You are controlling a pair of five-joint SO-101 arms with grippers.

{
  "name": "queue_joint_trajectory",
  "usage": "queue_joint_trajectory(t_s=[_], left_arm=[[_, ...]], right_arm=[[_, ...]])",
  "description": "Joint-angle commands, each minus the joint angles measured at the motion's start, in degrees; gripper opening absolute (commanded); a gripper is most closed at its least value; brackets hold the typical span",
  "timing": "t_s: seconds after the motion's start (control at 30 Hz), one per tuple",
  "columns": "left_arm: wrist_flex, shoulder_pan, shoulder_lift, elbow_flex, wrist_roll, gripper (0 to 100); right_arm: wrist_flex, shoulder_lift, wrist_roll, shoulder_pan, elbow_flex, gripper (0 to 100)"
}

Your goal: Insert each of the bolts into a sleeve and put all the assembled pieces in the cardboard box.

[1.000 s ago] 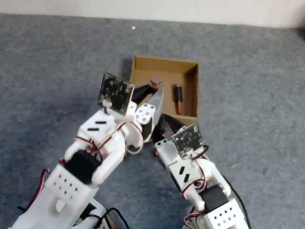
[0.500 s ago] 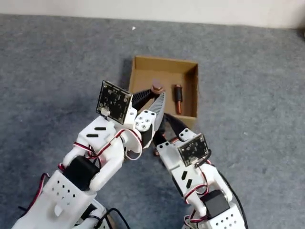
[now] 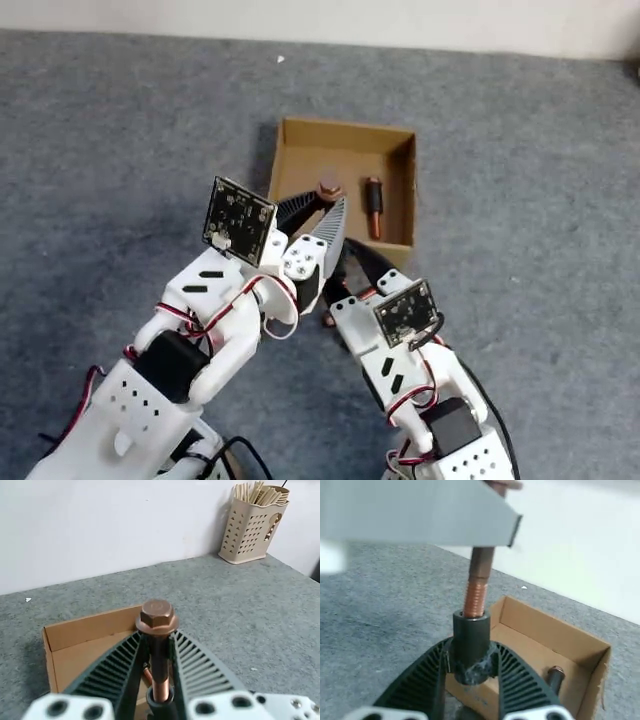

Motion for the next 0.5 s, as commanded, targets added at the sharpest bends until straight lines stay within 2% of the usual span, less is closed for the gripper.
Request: queue_joint_trajectory(t_s=[0.0, 0.17, 0.27, 0.47], left_arm=[[-0.26, 0.75, 0.57, 1.19, 0.53, 1], [-0.09, 0.66, 0.57, 2.77, 0.62, 10], [0.09, 0.66, 0.57, 2.77, 0.62, 12], [5.63, 0.66, 0.57, 2.24, 0.35, 20]], right_arm=[[-0.13, -1.36, 0.09, 3.03, -0.75, 0.5], [-0.13, -1.36, 0.09, 3.21, -0.75, 0.5], [-0.13, -1.36, 0.18, 3.21, -0.75, 0.5], [-0.13, -1.36, 0.18, 3.21, -0.75, 0.5]])
